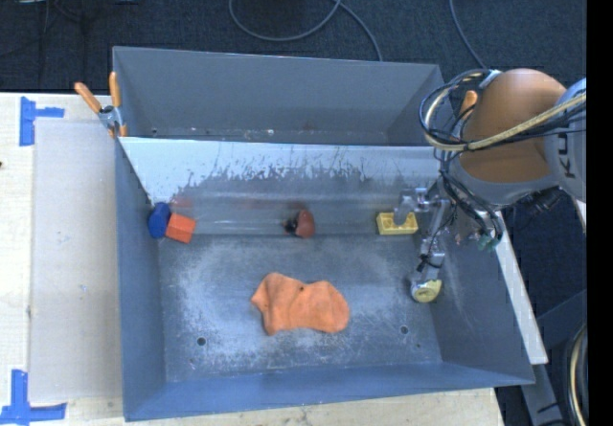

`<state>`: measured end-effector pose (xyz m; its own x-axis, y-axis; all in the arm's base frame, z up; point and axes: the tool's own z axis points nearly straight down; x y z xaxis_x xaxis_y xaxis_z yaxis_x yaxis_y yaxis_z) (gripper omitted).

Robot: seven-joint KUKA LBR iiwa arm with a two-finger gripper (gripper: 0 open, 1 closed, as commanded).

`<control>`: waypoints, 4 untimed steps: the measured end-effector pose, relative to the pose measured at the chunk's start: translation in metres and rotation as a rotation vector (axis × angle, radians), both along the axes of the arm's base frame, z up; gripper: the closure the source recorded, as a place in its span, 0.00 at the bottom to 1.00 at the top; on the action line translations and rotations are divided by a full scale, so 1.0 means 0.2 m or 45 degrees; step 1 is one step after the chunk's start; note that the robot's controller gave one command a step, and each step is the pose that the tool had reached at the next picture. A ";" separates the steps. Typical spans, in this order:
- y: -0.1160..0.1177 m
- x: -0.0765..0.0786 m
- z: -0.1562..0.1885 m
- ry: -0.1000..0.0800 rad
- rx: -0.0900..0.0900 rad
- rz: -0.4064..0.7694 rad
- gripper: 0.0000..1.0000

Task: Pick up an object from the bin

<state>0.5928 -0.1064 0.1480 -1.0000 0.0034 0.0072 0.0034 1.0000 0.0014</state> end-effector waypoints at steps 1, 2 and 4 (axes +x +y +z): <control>0.00 0.01 0.02 -0.008 -0.001 0.003 0.00; 0.27 -0.01 -0.27 -0.008 -0.004 -0.417 0.00; 0.54 -0.22 -0.21 -0.004 -0.002 -0.152 0.00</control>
Offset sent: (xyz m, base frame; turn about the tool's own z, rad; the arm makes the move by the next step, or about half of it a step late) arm -0.0052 0.0806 -0.0780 0.4372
